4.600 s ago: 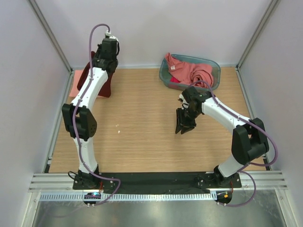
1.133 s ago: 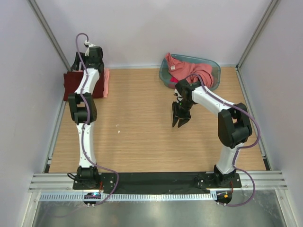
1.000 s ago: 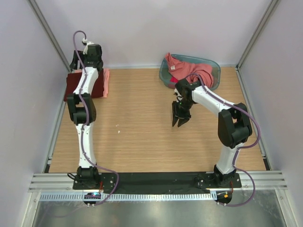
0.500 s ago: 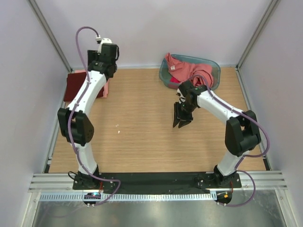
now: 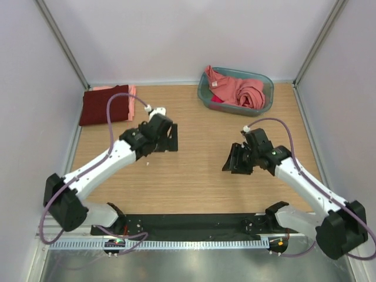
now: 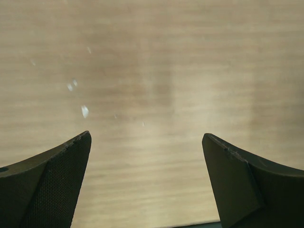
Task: Fold and stack the t-shirts
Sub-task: Neatly place the folded tshirt to the corner
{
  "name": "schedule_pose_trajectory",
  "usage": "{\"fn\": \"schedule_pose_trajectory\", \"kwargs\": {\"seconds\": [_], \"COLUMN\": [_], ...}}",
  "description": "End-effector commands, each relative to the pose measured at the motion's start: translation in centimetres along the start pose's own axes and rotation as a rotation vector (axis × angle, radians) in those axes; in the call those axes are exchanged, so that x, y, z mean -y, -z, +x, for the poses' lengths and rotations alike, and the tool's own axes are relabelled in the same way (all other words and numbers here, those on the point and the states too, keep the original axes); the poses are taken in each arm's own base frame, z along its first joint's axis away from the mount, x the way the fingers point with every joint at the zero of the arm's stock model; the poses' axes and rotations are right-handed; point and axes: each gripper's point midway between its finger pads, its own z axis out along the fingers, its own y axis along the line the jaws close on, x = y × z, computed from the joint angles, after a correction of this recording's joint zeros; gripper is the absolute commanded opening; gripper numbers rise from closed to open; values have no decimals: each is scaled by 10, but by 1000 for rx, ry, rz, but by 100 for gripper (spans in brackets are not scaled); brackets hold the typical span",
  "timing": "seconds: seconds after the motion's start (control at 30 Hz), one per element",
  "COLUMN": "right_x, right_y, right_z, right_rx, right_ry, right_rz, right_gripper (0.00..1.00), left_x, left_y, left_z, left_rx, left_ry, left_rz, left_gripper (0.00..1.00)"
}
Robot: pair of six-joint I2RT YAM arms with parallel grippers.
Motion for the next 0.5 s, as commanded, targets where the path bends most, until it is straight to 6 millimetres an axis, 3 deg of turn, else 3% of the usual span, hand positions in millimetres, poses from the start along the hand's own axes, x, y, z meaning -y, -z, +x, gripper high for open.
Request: {"fn": "schedule_pose_trajectory", "kwargs": {"seconds": [0.0,0.03,0.07,0.1,0.13,0.17,0.2,0.27,0.3,0.33,0.37,0.4,0.43,0.47], "right_x": [-4,-1,9,7,11,25,23,30,30,22,20,18,11,18], "right_y": [1,1,-7,-1,-2,-11,-4,-10,-9,-1,-5,-5,2,-9], "right_z": [-12,-10,-3,-3,-1,8,7,19,22,21,32,36,36,46], "right_rx": [170,196,207,250,271,284,333,341,351,384,351,345,360,326], "right_ry": [-89,-105,-131,-161,-184,-210,-233,-246,-259,-279,-283,-286,-303,-336], "right_rz": [-81,-89,-85,-117,-125,-105,-149,-184,-210,-279,-327,-358,-423,-422], "right_gripper": [58,64,73,78,82,96,100,100,100,100,100,100,100,100], "left_x": [19,19,19,27,18,15,11,-1,-4,-7,-14,-18,-22,-27], "left_y": [25,28,42,51,37,39,52,46,59,63,53,54,66,55], "left_z": [36,46,46,43,75,80,77,98,92,94,109,112,107,121], "left_rx": [10,18,59,99,63,77,130,130,182,193,186,199,250,226], "left_ry": [240,282,331,410,422,454,508,583,627,676,694,722,776,818], "left_rz": [173,210,276,355,348,373,434,444,502,528,514,528,594,577], "left_gripper": [100,100,100,100,100,100,100,100,100,100,100,100,100,100]}}
